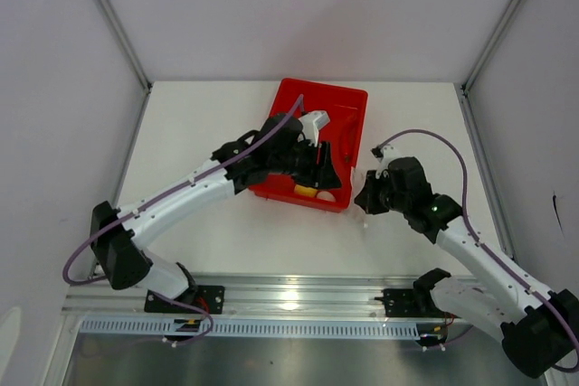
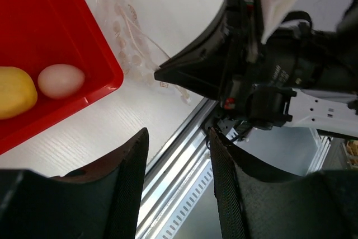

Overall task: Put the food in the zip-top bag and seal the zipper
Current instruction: Pick up the zipper food storage bag at the center of the board, then open the zipper of the food storage bag at the center of the board, then adjust the fake vegetable in the bin.

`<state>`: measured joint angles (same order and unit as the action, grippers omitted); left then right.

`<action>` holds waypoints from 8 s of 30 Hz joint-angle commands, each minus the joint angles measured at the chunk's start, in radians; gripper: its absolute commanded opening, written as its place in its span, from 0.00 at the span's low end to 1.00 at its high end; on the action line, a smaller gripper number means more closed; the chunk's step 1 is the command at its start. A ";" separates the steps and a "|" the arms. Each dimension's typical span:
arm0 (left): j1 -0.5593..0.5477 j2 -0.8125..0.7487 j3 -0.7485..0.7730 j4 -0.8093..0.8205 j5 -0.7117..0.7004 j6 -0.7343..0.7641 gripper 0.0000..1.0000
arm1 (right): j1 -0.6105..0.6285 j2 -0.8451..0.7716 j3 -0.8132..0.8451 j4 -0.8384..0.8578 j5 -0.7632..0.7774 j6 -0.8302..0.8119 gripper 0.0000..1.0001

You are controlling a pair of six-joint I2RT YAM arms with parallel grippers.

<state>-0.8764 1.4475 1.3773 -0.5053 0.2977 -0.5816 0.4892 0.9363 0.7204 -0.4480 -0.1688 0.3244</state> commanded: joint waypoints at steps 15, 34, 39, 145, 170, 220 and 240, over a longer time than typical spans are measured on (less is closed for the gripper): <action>-0.059 0.169 0.009 0.111 -0.118 -0.040 0.54 | 0.071 -0.021 0.047 0.038 0.086 -0.002 0.00; -0.058 0.327 0.149 0.105 -0.140 -0.041 0.54 | 0.069 -0.021 0.037 0.045 0.054 -0.011 0.00; -0.053 0.344 0.161 0.093 -0.141 -0.040 0.51 | 0.069 -0.033 0.033 0.048 0.058 -0.012 0.00; -0.044 0.314 -0.015 0.194 0.117 0.014 0.00 | 0.255 -0.004 0.241 -0.345 0.646 0.223 0.00; 0.048 0.128 -0.084 0.261 -0.029 0.118 0.63 | 0.200 0.102 0.182 -0.270 0.560 0.199 0.00; 0.244 1.018 0.834 0.062 -0.005 0.063 0.69 | -0.066 0.087 0.126 -0.167 0.347 0.094 0.00; 0.248 1.077 0.902 -0.101 0.000 -0.175 0.55 | -0.063 0.055 0.109 -0.135 0.338 0.088 0.00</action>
<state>-0.6228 2.5401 2.2112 -0.5434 0.3557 -0.7303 0.4278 1.0183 0.8318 -0.6140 0.1699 0.4248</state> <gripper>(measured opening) 0.544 0.007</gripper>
